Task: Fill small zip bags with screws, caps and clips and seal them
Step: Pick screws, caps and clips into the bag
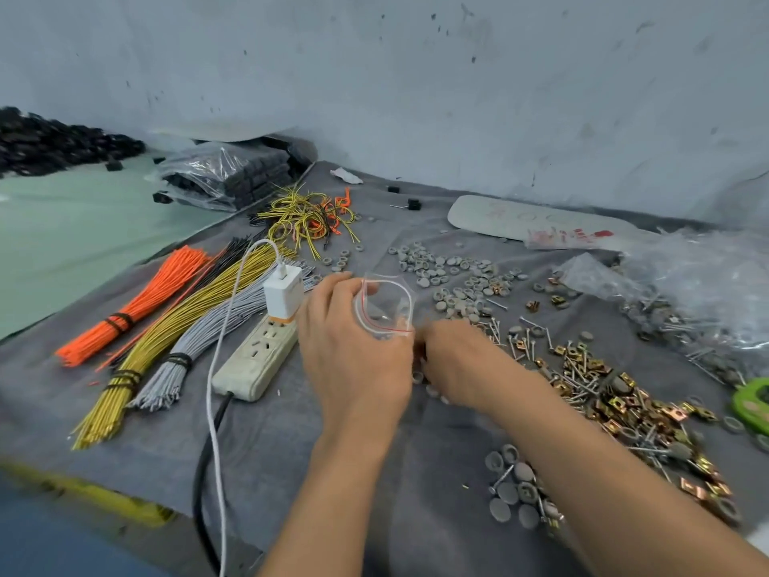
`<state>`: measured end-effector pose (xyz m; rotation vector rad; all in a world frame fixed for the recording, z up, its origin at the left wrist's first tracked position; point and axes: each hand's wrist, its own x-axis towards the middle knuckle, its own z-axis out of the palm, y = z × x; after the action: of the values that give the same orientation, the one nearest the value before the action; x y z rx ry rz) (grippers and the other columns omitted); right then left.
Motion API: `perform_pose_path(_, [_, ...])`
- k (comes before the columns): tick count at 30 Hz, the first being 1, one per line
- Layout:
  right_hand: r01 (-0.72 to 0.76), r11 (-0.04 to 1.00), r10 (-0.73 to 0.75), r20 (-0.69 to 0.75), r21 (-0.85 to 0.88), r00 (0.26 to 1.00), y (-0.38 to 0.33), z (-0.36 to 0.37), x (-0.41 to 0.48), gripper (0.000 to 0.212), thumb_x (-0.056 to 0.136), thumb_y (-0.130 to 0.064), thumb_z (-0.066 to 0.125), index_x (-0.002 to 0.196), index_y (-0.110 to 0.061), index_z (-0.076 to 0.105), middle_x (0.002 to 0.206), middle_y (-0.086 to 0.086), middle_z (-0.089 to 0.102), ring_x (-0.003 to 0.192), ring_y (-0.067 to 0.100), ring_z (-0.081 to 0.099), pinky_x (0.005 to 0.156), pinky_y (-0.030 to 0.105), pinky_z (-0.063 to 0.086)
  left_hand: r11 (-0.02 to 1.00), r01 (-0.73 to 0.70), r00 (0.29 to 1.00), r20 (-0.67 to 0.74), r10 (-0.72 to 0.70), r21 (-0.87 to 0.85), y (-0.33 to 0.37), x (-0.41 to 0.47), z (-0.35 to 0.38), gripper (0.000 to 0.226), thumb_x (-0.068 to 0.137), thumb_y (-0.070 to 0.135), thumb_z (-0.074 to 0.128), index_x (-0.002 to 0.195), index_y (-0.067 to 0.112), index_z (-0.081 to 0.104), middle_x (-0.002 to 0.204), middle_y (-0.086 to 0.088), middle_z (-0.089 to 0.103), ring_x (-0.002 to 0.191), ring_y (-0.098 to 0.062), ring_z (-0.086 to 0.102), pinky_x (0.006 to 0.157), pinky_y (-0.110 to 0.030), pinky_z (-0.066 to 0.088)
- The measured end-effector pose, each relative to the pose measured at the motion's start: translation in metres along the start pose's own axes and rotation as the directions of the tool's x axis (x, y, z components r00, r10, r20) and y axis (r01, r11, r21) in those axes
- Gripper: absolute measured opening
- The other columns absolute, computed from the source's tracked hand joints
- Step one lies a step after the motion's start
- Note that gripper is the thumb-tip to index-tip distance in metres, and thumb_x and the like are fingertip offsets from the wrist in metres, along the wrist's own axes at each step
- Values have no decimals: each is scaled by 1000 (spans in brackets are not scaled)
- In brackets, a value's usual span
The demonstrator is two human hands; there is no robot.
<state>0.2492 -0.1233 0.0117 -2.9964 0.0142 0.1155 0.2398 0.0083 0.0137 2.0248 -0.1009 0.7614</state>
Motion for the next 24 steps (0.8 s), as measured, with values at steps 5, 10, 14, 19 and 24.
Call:
perform_pose_path(5, [-32, 992, 37, -41, 123, 998, 6, 6, -34, 23, 82, -5, 63, 95, -21, 74, 85, 2, 74, 87, 25, 71, 77, 32, 56, 999, -30, 999, 43, 32, -30, -1, -6, 0, 38, 71, 22, 84, 102, 28, 62, 113, 15, 52, 115, -13, 48, 99, -22, 34])
perform_pose_path(10, [-107, 914, 343, -603, 392, 720, 10, 30, -79, 21, 89, -16, 74, 95, -35, 80, 102, -7, 63, 105, 21, 52, 86, 28, 39, 995, -59, 988, 139, 69, -74, 2, -12, 4, 37, 69, 21, 83, 100, 28, 65, 108, 17, 52, 111, -13, 49, 95, -23, 36])
perform_pose_path(14, [23, 694, 499, -504, 720, 705, 25, 29, -101, 29, 85, -10, 80, 89, -39, 79, 84, -23, 74, 87, -5, 69, 79, 10, 52, 991, -130, 957, 260, 126, 0, 3, -18, 10, 42, 66, 21, 84, 103, 27, 66, 111, 14, 56, 110, -13, 49, 86, -12, 25])
perform_pose_path(19, [99, 439, 587, -368, 893, 722, 40, 20, -113, 27, 86, -3, 78, 91, -30, 79, 82, -15, 78, 72, 6, 75, 65, 18, 59, 975, -221, 895, 389, 217, -37, 10, -30, 19, 32, 72, 28, 84, 99, 30, 67, 106, 17, 55, 104, -8, 50, 87, -16, 30])
perform_pose_path(24, [193, 266, 569, -316, 944, 759, 49, 7, -117, 20, 77, -3, 85, 80, -22, 81, 73, 2, 77, 63, 16, 74, 57, 17, 54, 960, -279, 836, 494, 241, 5, 20, -42, 30, 39, 72, 28, 83, 108, 29, 68, 115, 12, 59, 109, -15, 54, 94, -25, 38])
